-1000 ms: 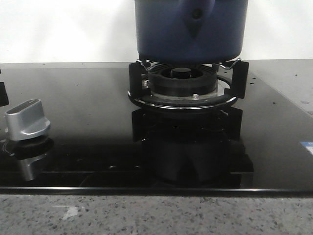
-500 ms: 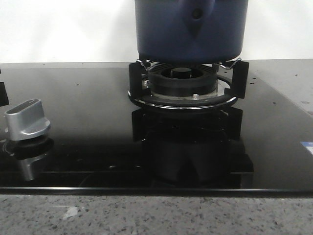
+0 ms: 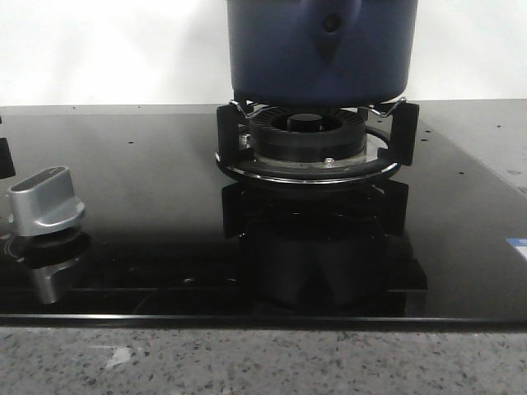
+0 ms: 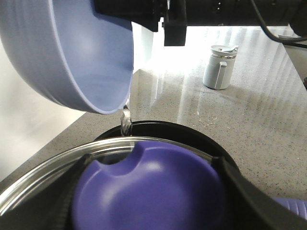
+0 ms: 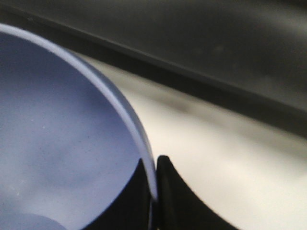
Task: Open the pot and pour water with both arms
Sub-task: 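Tilt the bowl with the right gripper, pouring water into the pot, then tilt the bowl back upright and move it away from the pot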
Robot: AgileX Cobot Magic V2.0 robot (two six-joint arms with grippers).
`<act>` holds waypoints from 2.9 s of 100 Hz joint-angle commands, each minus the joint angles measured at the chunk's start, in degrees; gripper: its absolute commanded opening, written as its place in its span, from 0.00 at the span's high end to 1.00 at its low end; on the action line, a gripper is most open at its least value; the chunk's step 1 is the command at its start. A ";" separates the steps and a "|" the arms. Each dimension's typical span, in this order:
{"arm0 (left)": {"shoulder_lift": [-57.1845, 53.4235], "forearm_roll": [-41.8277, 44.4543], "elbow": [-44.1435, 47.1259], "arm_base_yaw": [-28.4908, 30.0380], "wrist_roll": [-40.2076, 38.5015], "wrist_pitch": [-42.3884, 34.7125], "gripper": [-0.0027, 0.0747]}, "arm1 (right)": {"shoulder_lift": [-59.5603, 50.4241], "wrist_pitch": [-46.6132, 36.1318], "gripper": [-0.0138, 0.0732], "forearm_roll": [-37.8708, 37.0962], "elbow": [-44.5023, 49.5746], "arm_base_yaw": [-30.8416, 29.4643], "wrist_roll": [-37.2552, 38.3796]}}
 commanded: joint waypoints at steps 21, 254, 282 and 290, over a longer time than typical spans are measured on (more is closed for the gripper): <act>-3.13 -6.08 -2.19 0.12 -0.44 0.96 0.56 | -2.63 -8.95 0.89 -6.29 -2.11 -0.04 -0.23; -3.13 -8.06 -2.19 0.12 -0.44 0.96 0.56 | -5.52 22.63 0.89 19.38 -2.11 -4.46 4.30; -3.13 -8.06 -2.19 0.12 -0.44 0.96 0.56 | -7.12 39.35 0.90 20.91 -2.11 -16.25 10.62; -3.13 -8.06 -2.19 0.12 -0.44 0.96 0.56 | -6.85 46.51 0.90 21.19 -2.11 -19.76 10.62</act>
